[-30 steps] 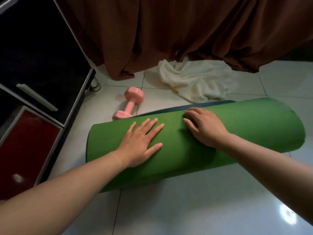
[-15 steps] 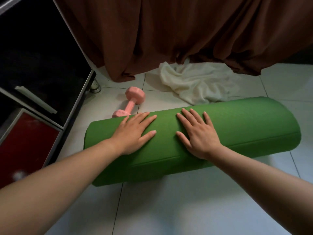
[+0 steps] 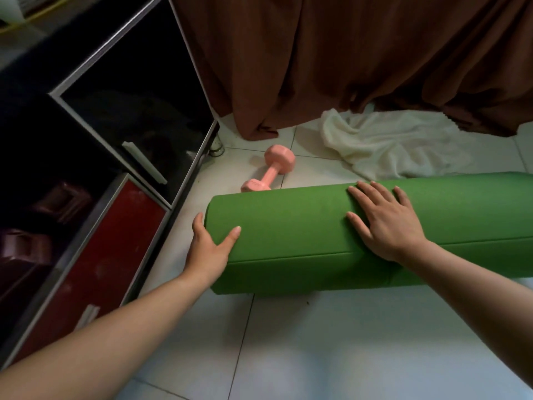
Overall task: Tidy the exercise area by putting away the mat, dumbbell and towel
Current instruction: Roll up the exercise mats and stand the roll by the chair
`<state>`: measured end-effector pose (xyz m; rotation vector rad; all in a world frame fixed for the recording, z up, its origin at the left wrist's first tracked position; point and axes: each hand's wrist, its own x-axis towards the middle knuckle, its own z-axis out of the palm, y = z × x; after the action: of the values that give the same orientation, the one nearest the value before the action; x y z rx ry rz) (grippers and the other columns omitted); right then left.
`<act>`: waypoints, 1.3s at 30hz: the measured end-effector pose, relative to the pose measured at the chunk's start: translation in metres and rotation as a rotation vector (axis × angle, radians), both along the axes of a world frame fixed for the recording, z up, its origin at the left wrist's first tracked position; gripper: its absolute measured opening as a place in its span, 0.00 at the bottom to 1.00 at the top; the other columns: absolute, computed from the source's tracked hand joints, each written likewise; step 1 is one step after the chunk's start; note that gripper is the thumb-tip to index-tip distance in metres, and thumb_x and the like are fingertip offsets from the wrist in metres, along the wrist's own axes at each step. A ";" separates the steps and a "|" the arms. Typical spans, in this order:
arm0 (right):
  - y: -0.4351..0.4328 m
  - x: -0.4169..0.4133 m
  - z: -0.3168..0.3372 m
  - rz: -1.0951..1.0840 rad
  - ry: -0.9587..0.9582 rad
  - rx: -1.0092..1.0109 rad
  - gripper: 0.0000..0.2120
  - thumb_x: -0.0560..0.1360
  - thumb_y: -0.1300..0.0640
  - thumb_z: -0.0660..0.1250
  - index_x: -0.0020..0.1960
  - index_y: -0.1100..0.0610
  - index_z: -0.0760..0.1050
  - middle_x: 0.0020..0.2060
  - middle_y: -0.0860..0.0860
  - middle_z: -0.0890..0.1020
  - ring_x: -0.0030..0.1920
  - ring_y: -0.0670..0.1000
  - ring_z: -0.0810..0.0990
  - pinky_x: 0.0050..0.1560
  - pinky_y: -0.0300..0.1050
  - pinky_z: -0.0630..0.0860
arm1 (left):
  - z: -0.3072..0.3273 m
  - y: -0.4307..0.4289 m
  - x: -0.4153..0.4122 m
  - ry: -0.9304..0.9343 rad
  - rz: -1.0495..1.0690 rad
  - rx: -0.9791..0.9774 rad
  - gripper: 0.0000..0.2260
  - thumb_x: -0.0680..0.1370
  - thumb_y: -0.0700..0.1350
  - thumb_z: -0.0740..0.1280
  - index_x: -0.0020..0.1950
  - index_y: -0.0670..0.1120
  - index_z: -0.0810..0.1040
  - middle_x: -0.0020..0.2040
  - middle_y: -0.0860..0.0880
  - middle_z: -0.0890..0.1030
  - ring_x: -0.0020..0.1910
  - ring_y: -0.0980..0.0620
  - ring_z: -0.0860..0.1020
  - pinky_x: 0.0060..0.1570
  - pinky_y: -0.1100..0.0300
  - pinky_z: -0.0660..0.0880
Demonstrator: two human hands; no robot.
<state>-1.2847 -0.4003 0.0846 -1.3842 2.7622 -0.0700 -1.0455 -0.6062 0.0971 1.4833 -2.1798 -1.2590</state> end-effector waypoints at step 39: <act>0.021 0.098 0.561 -0.183 -0.694 -0.217 0.21 0.72 0.51 0.70 0.64 0.51 0.73 0.57 0.45 0.79 0.57 0.48 0.77 0.59 0.45 0.72 | 0.551 0.073 0.016 -0.114 -0.784 -0.095 0.29 0.76 0.50 0.68 0.73 0.61 0.59 0.66 0.56 0.73 0.63 0.54 0.73 0.57 0.57 0.72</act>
<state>-1.1872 -0.3795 0.6455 -0.8908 2.3100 -0.7240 -1.0297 -0.5335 0.6481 0.6641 -2.9877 -1.2399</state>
